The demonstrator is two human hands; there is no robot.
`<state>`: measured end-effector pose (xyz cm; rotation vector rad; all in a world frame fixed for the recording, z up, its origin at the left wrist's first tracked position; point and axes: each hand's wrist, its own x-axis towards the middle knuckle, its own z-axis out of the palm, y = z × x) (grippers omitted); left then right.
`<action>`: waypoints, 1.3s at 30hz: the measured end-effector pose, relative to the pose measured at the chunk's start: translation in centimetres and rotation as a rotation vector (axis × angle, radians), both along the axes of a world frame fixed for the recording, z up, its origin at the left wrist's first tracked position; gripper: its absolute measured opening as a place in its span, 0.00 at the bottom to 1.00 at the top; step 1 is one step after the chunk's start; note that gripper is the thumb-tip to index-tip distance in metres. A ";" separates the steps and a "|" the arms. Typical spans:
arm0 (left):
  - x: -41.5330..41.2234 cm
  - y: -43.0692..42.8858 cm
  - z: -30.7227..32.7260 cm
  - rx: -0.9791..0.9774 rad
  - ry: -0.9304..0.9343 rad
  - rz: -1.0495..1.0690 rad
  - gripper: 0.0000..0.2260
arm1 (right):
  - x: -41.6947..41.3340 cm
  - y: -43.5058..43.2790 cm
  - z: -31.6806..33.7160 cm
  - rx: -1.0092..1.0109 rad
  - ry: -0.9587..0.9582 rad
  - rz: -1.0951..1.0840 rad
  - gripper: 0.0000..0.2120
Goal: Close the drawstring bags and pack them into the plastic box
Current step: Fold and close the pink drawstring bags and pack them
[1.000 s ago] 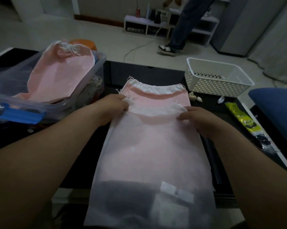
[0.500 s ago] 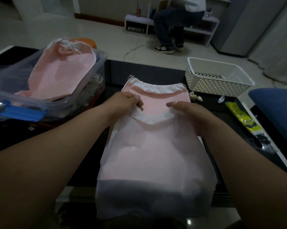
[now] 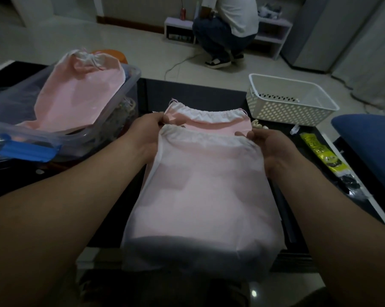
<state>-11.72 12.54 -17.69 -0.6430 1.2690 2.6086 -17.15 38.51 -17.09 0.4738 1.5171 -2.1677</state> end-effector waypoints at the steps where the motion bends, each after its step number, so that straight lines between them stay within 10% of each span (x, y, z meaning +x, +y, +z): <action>1: 0.0 -0.1 0.0 0.027 -0.016 0.012 0.15 | -0.1 0.1 0.1 -0.007 -0.012 -0.019 0.19; 11: -0.8 -0.7 -1.0 0.119 -0.091 0.309 0.14 | -1.4 1.7 -0.2 -0.192 -0.068 -0.341 0.08; 19: -0.5 0.1 -1.2 -0.434 -0.019 0.223 0.13 | -1.0 3.5 0.4 -0.168 -0.045 -0.372 0.26; 29: 0.1 0.0 -1.0 -0.650 -0.036 0.220 0.12 | -1.9 5.4 -0.8 -0.078 0.007 -0.432 0.16; 39: 0.0 -1.7 4.1 -0.459 0.192 0.200 0.11 | -2.4 5.6 4.9 -0.014 0.339 -0.260 0.15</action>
